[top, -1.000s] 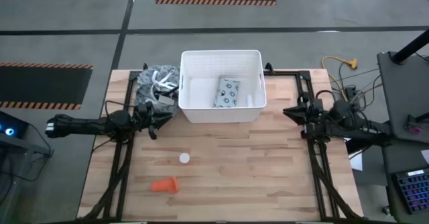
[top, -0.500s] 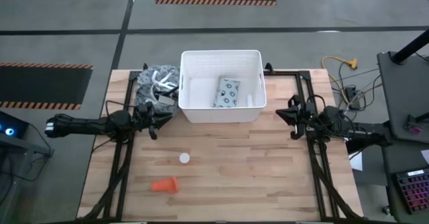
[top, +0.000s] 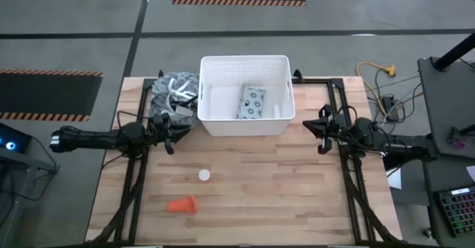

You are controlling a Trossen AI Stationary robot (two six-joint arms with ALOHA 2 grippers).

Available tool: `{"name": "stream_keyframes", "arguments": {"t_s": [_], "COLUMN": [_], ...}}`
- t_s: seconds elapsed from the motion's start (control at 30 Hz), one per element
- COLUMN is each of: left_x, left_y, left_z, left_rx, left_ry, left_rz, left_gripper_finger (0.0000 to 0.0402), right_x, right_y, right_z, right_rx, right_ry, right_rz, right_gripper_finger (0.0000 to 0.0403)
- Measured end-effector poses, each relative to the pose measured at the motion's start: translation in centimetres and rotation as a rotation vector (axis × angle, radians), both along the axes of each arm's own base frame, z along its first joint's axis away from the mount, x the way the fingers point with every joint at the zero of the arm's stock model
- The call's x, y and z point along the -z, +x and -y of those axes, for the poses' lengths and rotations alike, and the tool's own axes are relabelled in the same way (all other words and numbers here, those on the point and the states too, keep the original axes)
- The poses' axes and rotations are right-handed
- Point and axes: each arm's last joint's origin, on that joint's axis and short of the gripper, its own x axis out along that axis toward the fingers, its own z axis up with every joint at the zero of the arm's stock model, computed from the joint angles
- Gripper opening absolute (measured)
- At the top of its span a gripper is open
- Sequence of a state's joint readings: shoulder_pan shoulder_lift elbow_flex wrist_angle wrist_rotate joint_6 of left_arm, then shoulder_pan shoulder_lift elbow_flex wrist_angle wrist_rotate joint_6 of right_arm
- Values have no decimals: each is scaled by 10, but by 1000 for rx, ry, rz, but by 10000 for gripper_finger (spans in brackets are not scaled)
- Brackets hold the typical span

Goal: Pick & place medical supplies in basket/bin
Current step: Put the orange pill bottle into the white bin

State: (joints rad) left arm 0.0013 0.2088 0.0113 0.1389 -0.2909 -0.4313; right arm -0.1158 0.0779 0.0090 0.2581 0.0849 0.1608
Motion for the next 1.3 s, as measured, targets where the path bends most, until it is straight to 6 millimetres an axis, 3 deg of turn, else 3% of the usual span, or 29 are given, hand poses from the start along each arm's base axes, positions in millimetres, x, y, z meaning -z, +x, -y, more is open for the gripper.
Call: {"name": "stream_keyframes", "arguments": {"t_s": [0.23, 0.43, 0.67, 0.93, 1.3], "left_x": [-7, -49, -101, -138, -131], "left_y": [0, -3, -2, 28, 86], "left_z": [1, 1, 3, 7, 14], "left_rx": [25, 28, 86, 234, 582], "left_ry": [2, 53, 163, 327, 315], "left_rz": [24, 131, 184, 64, -362], "left_gripper_finger": [102, 172, 187, 187, 187], "right_x": [3, 5, 8, 12, 13], "right_y": [2, 4, 6, 9, 11], "right_z": [2, 4, 4, 5, 5], "right_rx": [66, 119, 119, 120, 120], "right_ry": [67, 77, 101, 104, 105], "right_rz": [-19, -41, -71, -112, -131], "right_gripper_finger": [9, 9, 8, 9, 9]}}
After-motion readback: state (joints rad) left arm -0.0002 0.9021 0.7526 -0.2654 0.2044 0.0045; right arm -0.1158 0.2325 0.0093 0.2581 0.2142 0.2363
